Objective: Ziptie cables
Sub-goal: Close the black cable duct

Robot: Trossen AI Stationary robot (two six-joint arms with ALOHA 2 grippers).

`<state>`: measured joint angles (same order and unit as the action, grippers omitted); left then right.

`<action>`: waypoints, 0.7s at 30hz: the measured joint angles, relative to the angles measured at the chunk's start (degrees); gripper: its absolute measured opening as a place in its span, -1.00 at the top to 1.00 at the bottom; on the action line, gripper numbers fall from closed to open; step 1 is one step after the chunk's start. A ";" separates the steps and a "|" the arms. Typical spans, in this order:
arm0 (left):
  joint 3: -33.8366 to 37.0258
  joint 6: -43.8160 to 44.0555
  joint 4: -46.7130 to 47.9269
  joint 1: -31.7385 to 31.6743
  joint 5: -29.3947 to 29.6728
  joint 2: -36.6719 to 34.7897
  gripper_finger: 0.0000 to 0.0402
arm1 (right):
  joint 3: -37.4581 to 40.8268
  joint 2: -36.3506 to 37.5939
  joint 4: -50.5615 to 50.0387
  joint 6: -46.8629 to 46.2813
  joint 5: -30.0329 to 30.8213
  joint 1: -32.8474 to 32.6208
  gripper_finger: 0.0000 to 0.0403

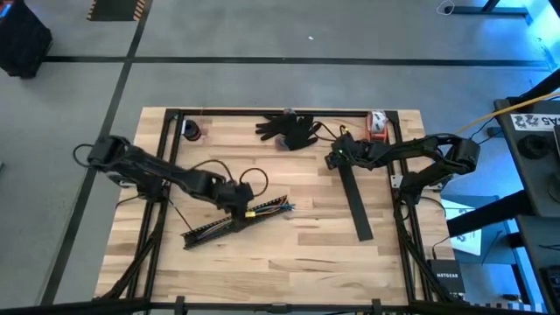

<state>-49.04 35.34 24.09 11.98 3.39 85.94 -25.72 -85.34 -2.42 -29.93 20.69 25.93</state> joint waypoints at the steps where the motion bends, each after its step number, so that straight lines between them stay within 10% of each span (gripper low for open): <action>1: 0.09 0.30 0.71 0.12 0.44 0.79 0.23 | 0.01 0.00 0.07 0.25 -0.01 0.00 -0.58; 21: -0.02 -29.56 4.25 -2.92 1.36 7.49 0.93 | -1.14 2.19 -1.87 0.89 -4.00 -0.05 -0.58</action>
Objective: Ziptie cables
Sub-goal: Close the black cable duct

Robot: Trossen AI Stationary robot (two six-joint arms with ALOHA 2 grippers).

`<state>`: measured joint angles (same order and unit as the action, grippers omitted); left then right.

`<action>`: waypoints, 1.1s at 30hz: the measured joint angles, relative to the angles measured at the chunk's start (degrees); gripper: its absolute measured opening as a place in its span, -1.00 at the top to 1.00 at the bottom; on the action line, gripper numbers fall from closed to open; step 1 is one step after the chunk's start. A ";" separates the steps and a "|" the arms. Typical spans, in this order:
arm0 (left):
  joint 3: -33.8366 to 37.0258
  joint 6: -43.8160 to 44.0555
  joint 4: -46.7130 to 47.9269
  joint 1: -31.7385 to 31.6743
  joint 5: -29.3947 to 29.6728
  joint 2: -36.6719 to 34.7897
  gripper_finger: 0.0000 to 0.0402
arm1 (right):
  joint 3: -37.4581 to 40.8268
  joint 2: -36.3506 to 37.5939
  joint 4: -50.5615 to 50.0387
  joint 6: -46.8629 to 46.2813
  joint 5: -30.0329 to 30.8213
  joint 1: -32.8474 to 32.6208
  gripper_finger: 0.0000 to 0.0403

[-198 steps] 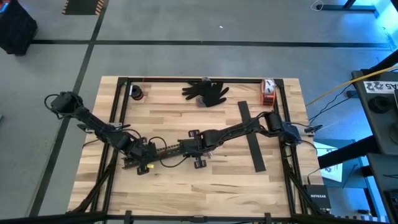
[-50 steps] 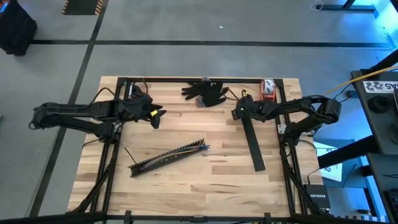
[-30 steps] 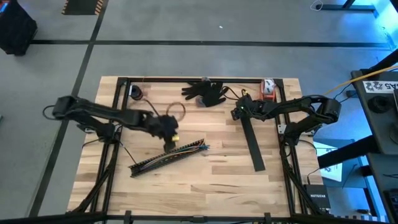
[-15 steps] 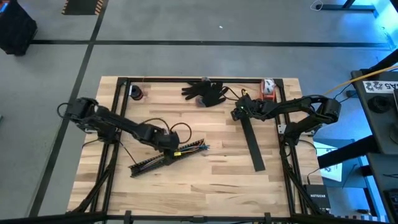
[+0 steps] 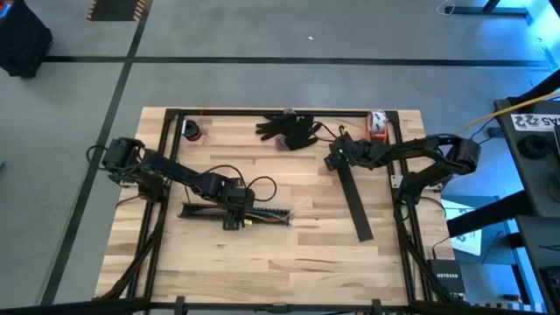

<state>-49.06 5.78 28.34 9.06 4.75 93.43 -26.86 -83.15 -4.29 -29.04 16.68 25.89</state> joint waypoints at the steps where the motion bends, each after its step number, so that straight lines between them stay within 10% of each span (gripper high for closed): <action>1: 0.00 -0.55 0.19 -0.13 -0.09 -0.02 0.93 | -0.37 0.82 -1.70 0.00 -0.34 -0.06 -0.58; 22: 0.05 9.29 0.71 -0.37 0.47 -0.12 0.31 | 0.25 -1.20 -0.72 -1.17 -1.15 -0.06 -0.58; 33: -3.53 6.87 5.89 -0.31 0.09 -2.12 0.34 | 1.12 -1.73 0.91 0.70 -0.99 -0.06 -0.47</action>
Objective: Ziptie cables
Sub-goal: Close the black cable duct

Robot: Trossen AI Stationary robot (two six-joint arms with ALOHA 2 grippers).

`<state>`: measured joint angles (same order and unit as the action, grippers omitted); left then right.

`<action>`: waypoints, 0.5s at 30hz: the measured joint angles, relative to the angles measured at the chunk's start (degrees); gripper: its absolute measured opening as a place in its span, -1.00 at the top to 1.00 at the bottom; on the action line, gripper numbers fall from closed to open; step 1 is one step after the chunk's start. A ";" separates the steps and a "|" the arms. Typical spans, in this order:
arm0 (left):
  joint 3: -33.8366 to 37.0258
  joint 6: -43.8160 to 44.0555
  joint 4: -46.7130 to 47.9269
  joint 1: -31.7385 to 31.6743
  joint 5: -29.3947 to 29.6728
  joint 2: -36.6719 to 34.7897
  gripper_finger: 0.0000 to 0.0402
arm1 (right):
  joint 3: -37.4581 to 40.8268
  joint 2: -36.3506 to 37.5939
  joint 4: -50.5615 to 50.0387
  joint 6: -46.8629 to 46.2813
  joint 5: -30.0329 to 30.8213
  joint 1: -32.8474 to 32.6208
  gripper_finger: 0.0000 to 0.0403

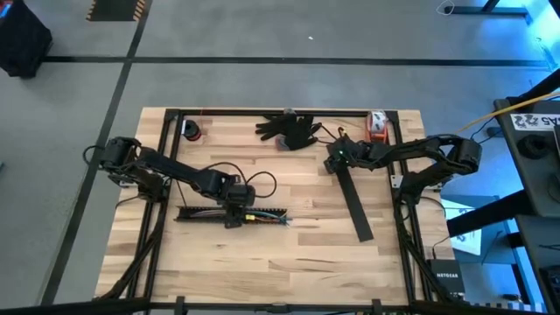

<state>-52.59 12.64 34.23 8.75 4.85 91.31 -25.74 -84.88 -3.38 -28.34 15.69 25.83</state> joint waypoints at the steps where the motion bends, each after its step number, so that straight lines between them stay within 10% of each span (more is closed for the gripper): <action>1: -0.10 0.02 0.18 0.00 0.04 -0.32 0.34 | 0.00 -0.04 0.14 0.08 -0.23 0.02 -0.41; 6: -0.20 1.89 0.33 0.00 0.04 -2.72 0.34 | 0.07 -0.09 1.14 2.07 -0.90 0.04 -0.09; 15: -0.21 4.95 0.73 0.00 0.26 -7.10 0.35 | -2.60 1.98 -1.18 6.62 -5.86 0.19 -0.07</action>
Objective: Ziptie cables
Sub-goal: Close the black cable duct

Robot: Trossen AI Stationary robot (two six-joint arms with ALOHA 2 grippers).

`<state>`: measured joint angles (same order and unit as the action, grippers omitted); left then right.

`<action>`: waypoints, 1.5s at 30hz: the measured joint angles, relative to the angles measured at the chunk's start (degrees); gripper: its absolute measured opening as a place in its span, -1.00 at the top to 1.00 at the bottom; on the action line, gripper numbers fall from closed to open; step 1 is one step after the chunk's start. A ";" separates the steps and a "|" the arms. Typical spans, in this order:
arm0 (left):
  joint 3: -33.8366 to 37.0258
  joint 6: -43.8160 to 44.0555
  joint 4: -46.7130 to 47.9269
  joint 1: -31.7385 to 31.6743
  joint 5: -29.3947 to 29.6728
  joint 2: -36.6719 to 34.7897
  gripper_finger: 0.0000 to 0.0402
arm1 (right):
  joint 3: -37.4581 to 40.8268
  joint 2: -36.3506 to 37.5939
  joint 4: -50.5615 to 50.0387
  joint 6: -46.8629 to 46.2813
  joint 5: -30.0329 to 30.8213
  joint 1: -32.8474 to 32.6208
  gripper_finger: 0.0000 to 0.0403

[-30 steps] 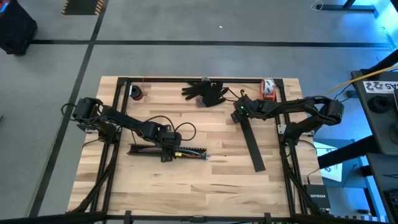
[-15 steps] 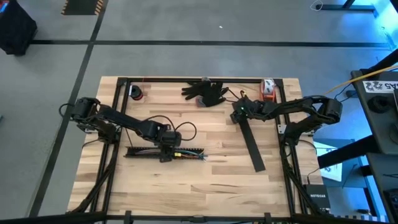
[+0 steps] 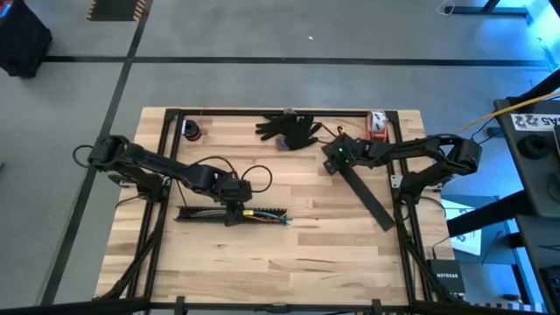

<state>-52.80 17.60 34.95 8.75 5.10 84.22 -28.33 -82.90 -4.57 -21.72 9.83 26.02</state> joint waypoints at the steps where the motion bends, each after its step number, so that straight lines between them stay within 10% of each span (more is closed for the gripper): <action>1: 0.00 0.37 0.01 0.00 0.00 -0.61 0.35 | -0.54 0.50 -0.34 0.50 -1.98 -0.10 -0.09; 11: -0.02 2.83 -8.92 0.00 -1.07 -3.66 0.35 | -7.33 3.76 0.86 6.65 -14.89 -1.83 -0.07; 25: -0.04 -2.73 -34.22 1.52 -7.92 7.18 0.35 | -8.70 3.84 -3.43 8.94 -15.48 -3.26 0.13; 45: -0.04 -1.88 -38.10 1.68 -0.45 16.07 0.35 | -8.72 3.91 -5.25 9.69 -15.46 -3.25 0.25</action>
<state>-52.84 15.71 -3.15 10.43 4.66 100.29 -37.06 -78.98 -9.82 -12.02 -5.63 22.76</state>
